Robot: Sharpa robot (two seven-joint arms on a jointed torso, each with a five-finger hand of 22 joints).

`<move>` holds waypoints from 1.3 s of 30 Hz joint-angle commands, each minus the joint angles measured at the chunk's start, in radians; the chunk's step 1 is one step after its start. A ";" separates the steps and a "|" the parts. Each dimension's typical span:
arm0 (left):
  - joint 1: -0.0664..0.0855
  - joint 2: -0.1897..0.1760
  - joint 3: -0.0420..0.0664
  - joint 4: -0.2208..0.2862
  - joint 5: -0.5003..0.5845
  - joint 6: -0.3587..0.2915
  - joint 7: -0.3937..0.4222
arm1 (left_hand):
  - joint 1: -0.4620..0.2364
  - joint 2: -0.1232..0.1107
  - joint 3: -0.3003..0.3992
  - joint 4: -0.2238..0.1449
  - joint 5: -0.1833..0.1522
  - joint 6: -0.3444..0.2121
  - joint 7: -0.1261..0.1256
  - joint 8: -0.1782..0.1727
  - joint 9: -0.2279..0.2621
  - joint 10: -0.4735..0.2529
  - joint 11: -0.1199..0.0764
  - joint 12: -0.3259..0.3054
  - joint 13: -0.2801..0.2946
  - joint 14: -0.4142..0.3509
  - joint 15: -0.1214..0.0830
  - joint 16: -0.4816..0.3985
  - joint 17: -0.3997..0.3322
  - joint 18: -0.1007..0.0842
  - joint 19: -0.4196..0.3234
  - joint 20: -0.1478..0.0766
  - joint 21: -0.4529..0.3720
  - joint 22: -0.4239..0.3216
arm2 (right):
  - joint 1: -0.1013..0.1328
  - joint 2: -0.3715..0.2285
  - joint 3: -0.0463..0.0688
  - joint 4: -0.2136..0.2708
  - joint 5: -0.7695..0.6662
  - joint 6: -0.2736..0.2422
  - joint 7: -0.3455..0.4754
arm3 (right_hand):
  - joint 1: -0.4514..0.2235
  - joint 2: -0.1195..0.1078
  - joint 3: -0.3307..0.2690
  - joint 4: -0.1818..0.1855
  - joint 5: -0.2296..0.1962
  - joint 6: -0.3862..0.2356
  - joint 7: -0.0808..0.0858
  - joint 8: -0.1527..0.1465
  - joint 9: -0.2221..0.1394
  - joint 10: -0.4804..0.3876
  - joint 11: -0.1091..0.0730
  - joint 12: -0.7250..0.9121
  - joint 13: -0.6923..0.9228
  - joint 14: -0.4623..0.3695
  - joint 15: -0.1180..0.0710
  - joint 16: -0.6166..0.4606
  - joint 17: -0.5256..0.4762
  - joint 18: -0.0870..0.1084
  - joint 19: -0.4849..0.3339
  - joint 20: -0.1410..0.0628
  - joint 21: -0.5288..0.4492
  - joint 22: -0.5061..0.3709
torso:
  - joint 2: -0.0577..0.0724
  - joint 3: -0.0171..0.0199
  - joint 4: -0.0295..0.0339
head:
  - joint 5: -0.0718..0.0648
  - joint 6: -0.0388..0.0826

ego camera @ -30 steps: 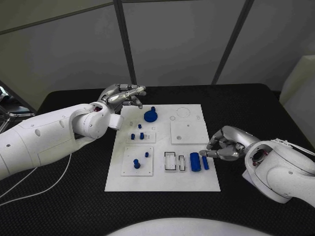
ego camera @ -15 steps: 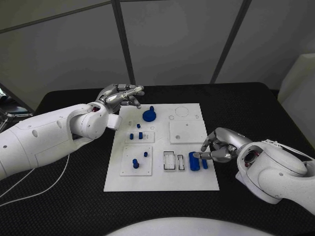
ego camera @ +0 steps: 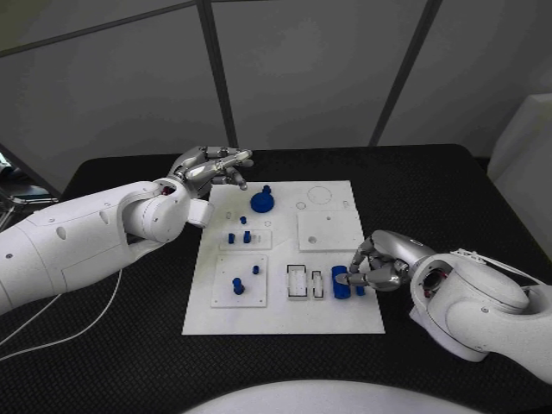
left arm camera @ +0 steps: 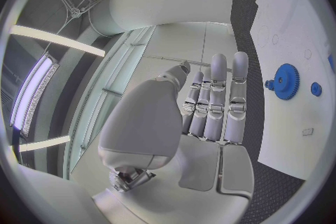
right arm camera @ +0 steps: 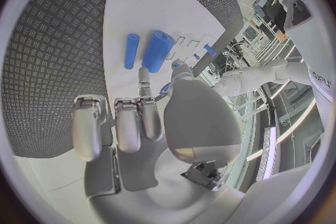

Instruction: Assemble the parts on the task board

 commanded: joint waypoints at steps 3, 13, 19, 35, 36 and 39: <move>0.001 -0.001 0.001 0.002 -0.002 0.013 0.000 | -0.005 -0.003 -0.005 -0.002 0.000 0.001 -0.005 0.005 0.001 -0.004 -0.001 0.004 0.001 -0.005 0.000 -0.002 -0.002 0.055 -0.006 0.001 -0.005 -0.001 | -0.004 0.011 0.000 -0.004 -0.033 0.041 -0.002 | -0.016 0.004 -0.009 0.002 0.002 -0.005 -0.006 0.012 0.007 0.055 -0.001 -0.002 0.168 0.092 0.004 0.004 0.203 -0.019 0.075 0.003 0.002 0.233 | 0.000 0.0003 0.0000 | 0.003 -0.001; 0.001 -0.002 0.001 0.003 -0.002 0.015 -0.005 | -0.006 -0.004 -0.005 -0.002 0.000 0.001 -0.005 0.005 0.001 -0.004 -0.001 0.004 0.001 -0.005 0.000 -0.002 -0.002 0.056 -0.006 0.001 -0.005 -0.001 | -0.012 0.034 0.000 -0.035 -0.038 0.041 -0.004 | -0.041 0.004 -0.015 0.003 -0.006 -0.013 -0.007 0.024 0.020 0.055 -0.002 -0.003 0.169 0.092 0.003 0.004 0.204 -0.019 0.075 0.002 0.002 0.233 | 0.001 -0.0002 0.0001 | 0.005 0.000; 0.002 -0.003 0.001 0.004 -0.002 0.020 -0.011 | -0.008 -0.005 -0.007 -0.001 0.000 0.000 -0.004 0.005 0.000 -0.005 0.000 0.004 0.001 -0.006 0.000 -0.002 -0.002 0.055 -0.006 0.001 -0.005 -0.002 | -0.025 0.050 0.000 -0.061 -0.025 0.046 -0.006 | -0.053 0.005 -0.016 0.003 -0.009 -0.016 -0.007 0.028 0.025 0.055 -0.002 -0.004 0.169 0.092 0.003 0.004 0.204 -0.019 0.074 0.002 0.001 0.233 | 0.001 0.0001 0.0004 | 0.006 -0.002; 0.002 -0.005 0.001 0.009 -0.002 0.046 -0.022 | -0.013 -0.006 -0.010 0.000 0.000 -0.003 -0.003 0.005 0.000 -0.008 0.000 0.005 0.001 -0.008 0.001 -0.003 -0.004 0.055 -0.007 0.002 -0.008 -0.004 | -0.053 0.082 0.000 -0.095 -0.021 0.047 -0.002 | -0.021 0.028 -0.001 -0.003 -0.004 -0.017 -0.012 0.050 0.047 0.057 -0.006 -0.003 0.173 0.092 0.000 0.006 0.207 -0.020 0.076 0.000 0.003 0.234 | 0.000 0.0003 -0.0013 | 0.013 -0.005; 0.002 -0.005 0.001 0.009 -0.002 0.046 -0.022 | -0.013 -0.006 -0.010 0.000 0.000 -0.003 -0.003 0.005 0.000 -0.008 0.000 0.005 0.001 -0.008 0.001 -0.003 -0.004 0.055 -0.007 0.002 -0.008 -0.004 | -0.053 0.081 0.000 -0.095 -0.025 0.042 -0.002 | -0.014 0.033 0.001 -0.004 -0.001 -0.017 -0.013 0.052 0.050 0.057 -0.007 -0.003 0.174 0.092 -0.001 0.005 0.206 -0.020 0.076 -0.001 0.003 0.235 | -0.001 0.0004 -0.0015 | 0.013 -0.005; 0.002 -0.005 0.001 0.009 -0.002 0.047 -0.023 | -0.013 -0.006 -0.010 0.000 0.000 -0.003 -0.003 0.005 0.000 -0.009 0.000 0.005 0.001 -0.010 0.002 -0.004 -0.004 0.055 -0.008 0.002 -0.008 -0.004 | -0.054 0.078 0.000 -0.089 -0.035 0.019 -0.002 | 0.011 0.045 0.006 -0.008 0.019 -0.017 -0.015 0.059 0.058 0.058 -0.009 -0.002 0.176 0.093 -0.003 0.006 0.208 -0.020 0.077 -0.002 0.005 0.236 | -0.001 0.0008 -0.0012 | 0.013 -0.005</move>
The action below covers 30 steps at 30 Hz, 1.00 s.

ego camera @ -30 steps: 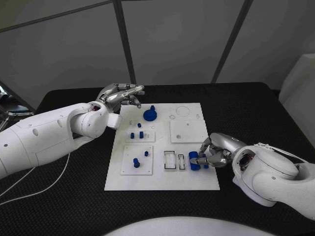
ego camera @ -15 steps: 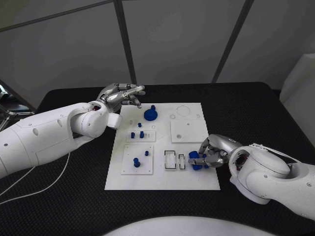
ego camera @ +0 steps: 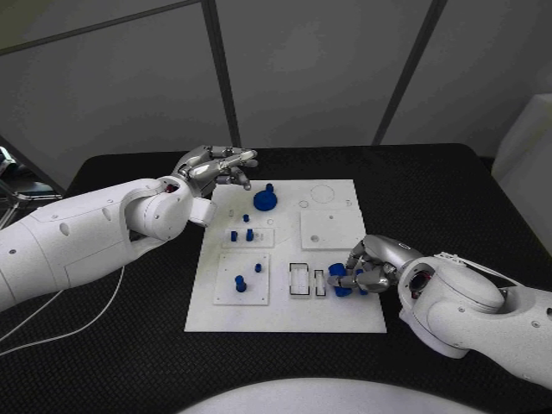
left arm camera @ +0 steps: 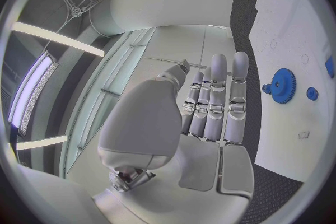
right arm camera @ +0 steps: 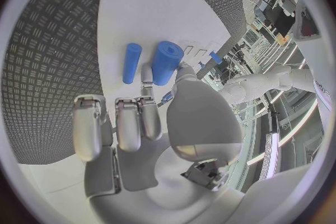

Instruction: Assemble the parts on the task board

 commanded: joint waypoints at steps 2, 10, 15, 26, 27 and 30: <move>0.002 0.000 0.001 0.003 -0.002 0.020 -0.003 | -0.006 0.001 -0.004 0.000 0.000 -0.003 -0.003 0.005 0.000 -0.009 0.000 0.005 0.001 -0.006 -0.002 -0.004 -0.002 0.055 -0.008 0.002 -0.005 -0.001 | -0.010 -0.006 -0.009 0.005 -0.007 -0.014 -0.010 | 0.043 0.014 0.007 -0.003 0.043 0.001 -0.009 0.012 0.005 0.060 -0.010 -0.001 0.179 0.093 -0.004 0.007 0.210 -0.022 0.081 -0.004 0.008 0.239 | -0.001 0.0007 -0.0010 | 0.001 0.002; 0.000 0.002 0.001 -0.001 -0.002 0.024 -0.006 | -0.005 0.001 -0.004 -0.001 0.001 -0.004 -0.003 0.005 0.000 -0.010 0.001 0.006 0.001 -0.008 -0.002 -0.005 -0.002 0.055 -0.009 0.002 -0.006 -0.002 | -0.010 -0.029 -0.008 0.068 0.015 -0.146 0.005 | 0.056 0.019 -0.001 0.002 0.095 0.002 -0.011 0.018 0.019 0.065 -0.013 0.004 0.187 0.094 -0.007 0.010 0.216 -0.025 0.089 -0.006 0.017 0.247 | -0.002 0.0005 -0.0009 | -0.002 0.008; -0.001 0.006 0.001 -0.003 -0.002 0.027 -0.007 | -0.005 0.001 -0.004 -0.001 0.001 -0.004 -0.003 0.005 0.000 -0.010 0.001 0.006 0.001 -0.008 -0.002 -0.005 -0.002 0.055 -0.009 0.002 -0.006 -0.002 | -0.010 -0.033 -0.008 0.095 0.047 -0.222 0.028 | 0.055 0.022 -0.003 0.003 0.104 0.001 -0.011 0.019 0.021 0.067 -0.013 0.008 0.191 0.095 -0.007 0.012 0.220 -0.025 0.091 -0.007 0.019 0.250 | -0.002 -0.0011 0.0010 | -0.003 0.013; -0.001 0.011 0.001 -0.002 -0.002 0.030 -0.008 | -0.004 0.002 -0.003 -0.002 0.001 -0.004 -0.003 0.006 0.000 -0.011 0.001 0.006 0.001 -0.010 -0.002 -0.005 -0.003 0.055 -0.010 0.002 -0.007 -0.002 | -0.009 -0.003 -0.007 0.097 0.095 -0.215 0.042 | 0.046 0.029 -0.008 0.005 0.114 0.001 -0.012 0.020 0.025 0.069 -0.014 0.010 0.194 0.096 -0.008 0.013 0.223 -0.026 0.094 -0.007 0.022 0.252 | 0.000 -0.0009 0.0020 | 0.000 0.017; -0.001 0.011 0.000 -0.002 -0.002 0.030 -0.008 | -0.004 0.002 -0.003 -0.002 0.001 -0.004 -0.003 0.006 0.000 -0.011 0.001 0.006 0.001 -0.010 -0.002 -0.005 -0.003 0.055 -0.010 0.002 -0.007 -0.002 | -0.009 0.003 -0.007 0.092 0.099 -0.201 0.038 | 0.042 0.030 -0.010 0.006 0.113 0.001 -0.012 0.020 0.026 0.069 -0.014 0.009 0.194 0.096 -0.008 0.013 0.222 -0.026 0.093 -0.007 0.022 0.252 | 0.000 -0.0013 0.0014 | 0.001 0.016; -0.001 0.011 0.000 -0.001 -0.002 0.031 -0.008 | -0.004 0.002 -0.003 -0.002 0.001 -0.004 -0.003 0.006 0.000 -0.011 0.001 0.006 0.001 -0.010 -0.002 -0.005 -0.003 0.055 -0.010 0.002 -0.007 -0.002 | -0.009 0.020 -0.007 0.078 0.110 -0.162 0.029 | 0.018 0.037 -0.021 0.007 0.097 -0.002 -0.012 0.019 0.030 0.068 -0.014 0.006 0.192 0.095 -0.007 0.012 0.221 -0.026 0.092 -0.007 0.020 0.251 | 0.001 -0.0011 0.0007 | 0.003 0.014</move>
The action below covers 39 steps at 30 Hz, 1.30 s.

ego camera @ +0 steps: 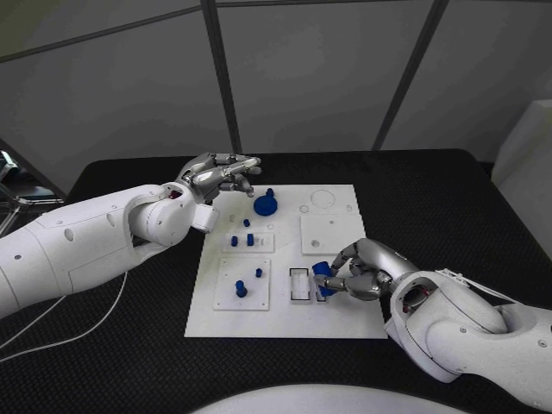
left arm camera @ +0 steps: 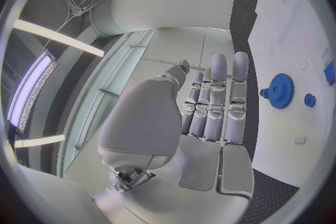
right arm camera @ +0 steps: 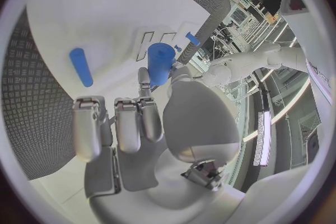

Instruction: Assemble the parts on the task board

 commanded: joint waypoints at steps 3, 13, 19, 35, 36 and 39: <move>0.001 0.000 0.001 0.003 -0.002 0.015 0.000 | -0.004 0.002 -0.003 -0.002 0.001 -0.004 -0.003 0.006 0.000 -0.007 -0.003 0.006 0.001 -0.006 0.002 -0.005 -0.002 0.055 -0.006 -0.002 -0.007 -0.002 | 0.001 0.025 0.001 -0.021 0.041 0.056 0.001 | -0.028 0.006 -0.012 0.000 -0.014 0.006 -0.004 0.006 0.005 0.068 -0.007 0.002 0.192 0.095 -0.008 0.004 0.220 -0.010 0.092 -0.007 0.000 0.251 | 0.002 -0.0004 -0.0007 | 0.003 -0.002; 0.002 -0.001 0.001 0.008 -0.002 0.014 0.000 | -0.004 0.002 -0.003 -0.002 0.001 -0.004 -0.003 0.006 0.000 -0.007 -0.003 0.006 0.001 -0.006 0.002 -0.005 -0.002 0.055 -0.006 -0.002 -0.007 -0.002 | 0.002 0.076 0.001 -0.062 0.039 0.073 -0.014 | -0.045 0.013 -0.020 0.000 -0.016 0.010 -0.006 0.010 0.011 0.069 -0.009 0.002 0.193 0.095 -0.009 0.004 0.221 -0.010 0.092 -0.008 0.001 0.251 | 0.000 -0.0002 0.0005 | 0.011 -0.002; 0.002 -0.002 0.001 0.009 -0.002 0.014 -0.001 | -0.004 0.002 -0.003 -0.002 0.001 -0.004 -0.003 0.006 0.000 -0.007 -0.003 0.006 0.001 -0.006 0.002 -0.005 -0.002 0.055 -0.006 -0.002 -0.007 -0.002 | 0.002 0.095 0.002 -0.074 0.035 0.075 -0.013 | -0.050 0.014 -0.022 0.000 -0.017 0.012 -0.007 0.011 0.014 0.068 -0.010 0.000 0.192 0.095 -0.009 0.004 0.220 -0.010 0.091 -0.009 0.000 0.250 | 0.001 0.0003 -0.0019 | 0.015 -0.002; 0.002 -0.003 0.001 0.010 -0.002 0.018 -0.005 | -0.004 0.002 -0.003 -0.002 0.001 -0.004 -0.003 0.006 0.000 -0.007 -0.003 0.006 0.001 -0.006 0.002 -0.005 -0.002 0.055 -0.006 -0.002 -0.007 -0.002 | 0.002 0.117 0.002 -0.087 0.021 0.069 -0.005 | -0.174 -0.042 -0.034 0.004 -0.314 0.002 -0.008 0.021 0.046 0.065 -0.011 -0.010 0.190 0.094 -0.011 0.001 0.215 -0.009 0.088 -0.011 -0.004 0.248 | 0.001 0.0007 -0.0017 | 0.020 -0.002; 0.002 -0.003 0.001 0.010 -0.002 0.019 -0.006 | -0.004 0.002 -0.003 -0.002 0.001 -0.004 -0.003 0.006 0.000 -0.007 -0.003 0.006 0.001 -0.006 0.002 -0.005 -0.002 0.055 -0.006 -0.002 -0.007 -0.002 | 0.002 0.117 0.002 -0.087 0.020 0.069 -0.005 | -0.184 -0.049 -0.027 0.004 -0.328 0.000 -0.008 0.021 0.048 0.065 -0.011 -0.011 0.189 0.094 -0.011 0.000 0.214 -0.008 0.088 -0.011 -0.004 0.247 | 0.001 0.0008 -0.0019 | 0.021 -0.002; 0.002 -0.004 0.001 0.011 -0.002 0.019 -0.006 | -0.004 0.002 -0.003 -0.002 0.001 -0.004 -0.003 0.006 0.000 -0.007 -0.003 0.006 0.001 -0.006 0.002 -0.005 -0.002 0.055 -0.006 -0.002 -0.007 -0.002 | 0.002 0.117 0.002 -0.089 0.018 0.067 -0.007 | -0.208 -0.068 -0.012 0.004 -0.360 -0.003 -0.007 0.021 0.053 0.063 -0.010 -0.015 0.186 0.093 -0.011 -0.001 0.211 -0.008 0.086 -0.010 -0.006 0.246 | 0.001 0.0004 -0.0025 | 0.021 -0.002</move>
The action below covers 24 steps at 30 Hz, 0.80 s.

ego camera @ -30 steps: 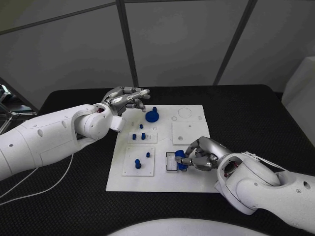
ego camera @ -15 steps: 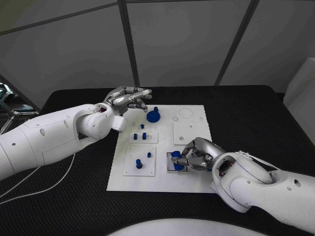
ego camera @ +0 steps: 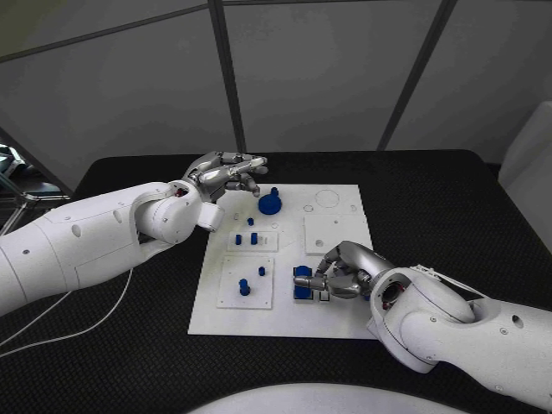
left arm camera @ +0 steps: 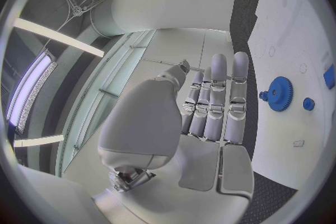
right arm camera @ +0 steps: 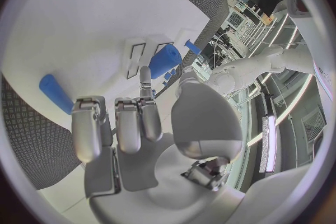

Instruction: Assemble the parts on the task board

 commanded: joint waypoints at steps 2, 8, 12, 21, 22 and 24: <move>0.002 -0.002 0.001 0.003 -0.002 0.014 -0.002 | -0.004 0.002 -0.003 -0.002 0.001 -0.004 -0.003 0.006 0.000 -0.008 -0.003 0.006 0.001 -0.006 0.002 -0.005 -0.001 0.055 -0.006 -0.002 -0.007 -0.001 | 0.001 -0.001 0.001 0.000 -0.016 0.000 0.004 | -0.026 -0.012 0.014 0.001 -0.028 -0.010 -0.002 0.002 0.004 0.062 -0.003 -0.008 0.184 0.093 -0.003 -0.002 0.210 -0.008 0.085 -0.003 -0.007 0.245 | 0.000 -0.0005 -0.0010 | 0.001 0.000; 0.002 -0.005 0.001 0.004 -0.002 0.014 -0.004 | -0.004 0.002 -0.003 -0.002 0.001 -0.004 -0.003 0.006 0.000 -0.008 -0.003 0.006 0.001 -0.006 0.002 -0.005 -0.001 0.055 -0.006 -0.002 -0.007 -0.001 | 0.001 -0.010 0.000 0.008 -0.029 -0.001 0.011 | -0.021 -0.010 0.026 -0.001 -0.017 -0.011 -0.001 0.003 0.007 0.061 -0.003 -0.009 0.184 0.093 -0.003 -0.002 0.210 -0.008 0.085 -0.003 -0.007 0.245 | 0.000 0.0003 -0.0003 | 0.002 -0.001; 0.002 -0.007 0.001 0.005 -0.002 0.014 -0.005 | -0.004 0.002 -0.003 -0.002 0.001 -0.004 -0.003 0.006 0.000 -0.008 -0.003 0.006 0.001 -0.006 0.002 -0.005 -0.001 0.055 -0.006 -0.002 -0.007 -0.001 | 0.001 -0.017 0.000 0.020 -0.041 0.007 0.022 | 0.079 0.011 0.053 -0.008 0.032 -0.010 -0.003 0.006 0.016 0.063 -0.004 -0.008 0.187 0.093 -0.004 -0.001 0.211 -0.008 0.086 -0.003 -0.006 0.246 | 0.000 0.0010 -0.0022 | 0.003 0.000; 0.002 -0.006 0.001 0.004 -0.002 0.016 -0.006 | -0.003 0.003 -0.003 -0.004 0.001 -0.005 -0.002 0.007 0.000 -0.009 -0.002 0.008 0.001 -0.008 0.002 -0.006 -0.003 0.055 -0.008 -0.001 -0.009 -0.003 | 0.001 -0.014 0.000 0.028 -0.064 0.019 0.030 | 0.182 0.022 0.054 -0.028 0.019 0.003 -0.008 0.016 0.029 0.066 -0.008 -0.004 0.192 0.094 -0.007 0.001 0.216 -0.009 0.090 -0.006 -0.002 0.249 | -0.001 0.0004 -0.0006 | 0.000 0.000; 0.002 -0.006 0.001 0.004 -0.002 0.016 -0.007 | -0.003 0.003 -0.003 -0.004 0.001 -0.005 -0.002 0.007 0.000 -0.009 -0.002 0.008 0.001 -0.008 0.002 -0.006 -0.003 0.055 -0.008 -0.001 -0.009 -0.003 | 0.001 -0.012 0.000 0.024 -0.069 0.019 0.027 | 0.186 0.025 0.054 -0.028 0.018 0.004 -0.009 0.017 0.030 0.066 -0.009 -0.004 0.192 0.094 -0.008 0.001 0.216 -0.009 0.090 -0.006 -0.002 0.250 | -0.001 0.0004 -0.0006 | 0.000 0.000; 0.002 -0.006 0.001 0.003 -0.002 0.017 -0.008 | -0.003 0.003 -0.003 -0.004 0.001 -0.005 -0.002 0.007 0.000 -0.009 -0.002 0.008 0.001 -0.008 0.002 -0.006 -0.003 0.055 -0.008 -0.001 -0.009 -0.003 | 0.001 -0.007 0.000 0.016 -0.077 0.017 0.020 | 0.195 0.033 0.054 -0.029 0.018 0.008 -0.010 0.020 0.032 0.066 -0.010 -0.005 0.193 0.094 -0.009 0.001 0.217 -0.010 0.091 -0.007 -0.001 0.250 | 0.000 0.0002 0.0002 | -0.001 -0.001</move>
